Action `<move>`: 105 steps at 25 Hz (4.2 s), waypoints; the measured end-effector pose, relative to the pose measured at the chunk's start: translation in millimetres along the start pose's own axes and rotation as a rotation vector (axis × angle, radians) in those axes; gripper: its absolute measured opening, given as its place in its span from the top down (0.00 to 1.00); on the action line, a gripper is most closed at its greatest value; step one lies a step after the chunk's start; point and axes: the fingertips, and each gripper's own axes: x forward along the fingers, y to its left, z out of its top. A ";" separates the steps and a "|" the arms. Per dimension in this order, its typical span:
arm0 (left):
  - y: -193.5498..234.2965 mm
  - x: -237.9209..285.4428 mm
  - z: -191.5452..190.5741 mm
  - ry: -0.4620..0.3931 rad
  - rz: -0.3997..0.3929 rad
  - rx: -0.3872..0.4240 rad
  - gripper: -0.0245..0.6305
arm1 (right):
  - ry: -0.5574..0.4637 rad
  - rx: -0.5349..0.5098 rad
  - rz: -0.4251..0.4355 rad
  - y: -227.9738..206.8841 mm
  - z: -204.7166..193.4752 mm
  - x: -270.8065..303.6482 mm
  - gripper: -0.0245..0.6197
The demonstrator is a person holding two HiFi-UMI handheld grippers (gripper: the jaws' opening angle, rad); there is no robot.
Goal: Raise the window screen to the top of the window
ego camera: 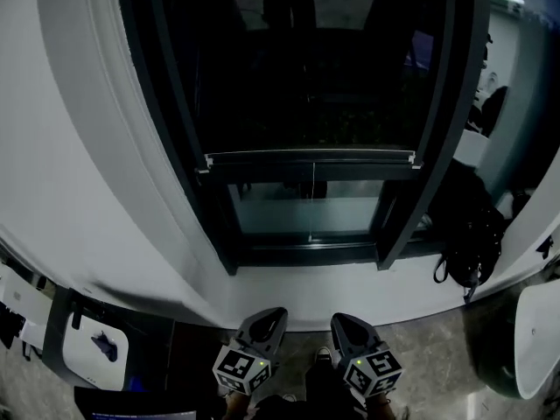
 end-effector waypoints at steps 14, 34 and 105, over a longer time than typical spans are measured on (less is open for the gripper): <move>80.0 159.8 60.3 -0.089 0.159 0.006 0.96 | -0.052 -0.046 0.138 -142.8 107.6 108.8 0.95; 179.1 235.8 137.7 0.053 0.206 0.541 0.96 | 0.011 -0.455 0.238 -191.1 192.5 201.4 0.95; 246.7 275.1 341.3 0.436 0.141 1.250 0.91 | 0.224 -1.417 0.021 -134.0 406.5 282.4 0.92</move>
